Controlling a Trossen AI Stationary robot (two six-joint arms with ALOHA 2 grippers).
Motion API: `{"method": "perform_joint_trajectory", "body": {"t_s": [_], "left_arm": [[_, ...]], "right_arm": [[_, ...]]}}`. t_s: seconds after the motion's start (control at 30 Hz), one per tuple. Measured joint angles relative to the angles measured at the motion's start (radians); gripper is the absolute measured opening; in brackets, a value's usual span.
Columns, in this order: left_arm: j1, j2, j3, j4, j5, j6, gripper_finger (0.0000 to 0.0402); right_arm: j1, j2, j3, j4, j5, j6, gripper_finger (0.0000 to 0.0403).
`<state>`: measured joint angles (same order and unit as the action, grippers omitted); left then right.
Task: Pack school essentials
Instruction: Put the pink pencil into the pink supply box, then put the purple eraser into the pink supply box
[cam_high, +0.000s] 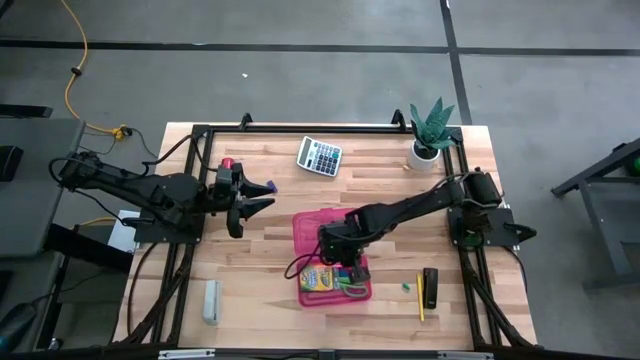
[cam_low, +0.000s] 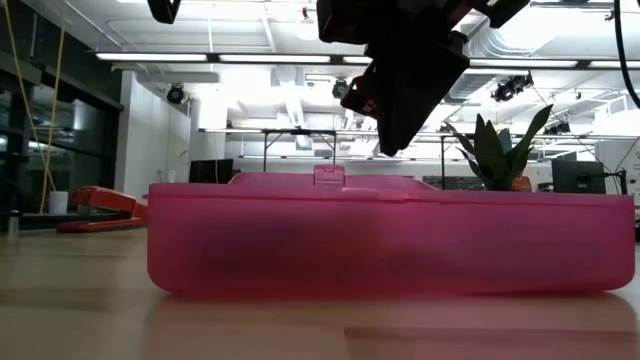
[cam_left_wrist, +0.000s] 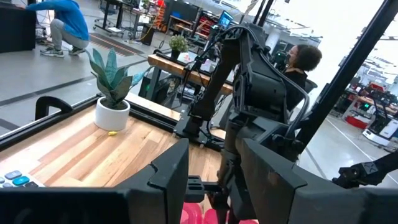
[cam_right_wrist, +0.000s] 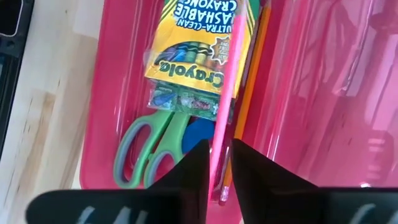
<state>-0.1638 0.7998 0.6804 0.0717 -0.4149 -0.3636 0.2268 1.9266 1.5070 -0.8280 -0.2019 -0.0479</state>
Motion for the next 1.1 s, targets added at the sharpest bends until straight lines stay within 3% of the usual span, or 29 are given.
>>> {"method": "perform_joint_trajectory", "body": {"t_s": [0.5,0.6,0.7,0.9,1.0,1.1], "left_arm": [[0.000,0.000,0.000,0.000,0.000,0.000,0.0138],[0.000,0.000,0.000,0.000,0.000,0.000,0.0138],[-0.001,0.000,0.000,-0.001,0.000,0.000,0.0138],[-0.001,0.000,0.000,-0.007,0.003,0.000,0.0138],[-0.001,0.000,0.000,-0.007,0.003,0.000,0.0138],[-0.001,0.000,0.000,-0.007,0.002,0.000,0.0138]], "right_arm": [[-0.045,-0.008,0.036,-0.049,0.009,0.001,0.0094],[-0.043,-0.053,0.019,-0.071,0.007,-0.017,0.0094],[-0.043,-0.158,-0.087,-0.046,0.007,0.013,0.0094],[-0.043,-0.506,-0.496,0.259,0.037,0.277,0.0094],[-0.043,-0.676,-0.658,0.562,0.061,0.419,0.0094],[-0.043,-0.801,-0.776,0.896,0.164,0.481,0.0094]]}}
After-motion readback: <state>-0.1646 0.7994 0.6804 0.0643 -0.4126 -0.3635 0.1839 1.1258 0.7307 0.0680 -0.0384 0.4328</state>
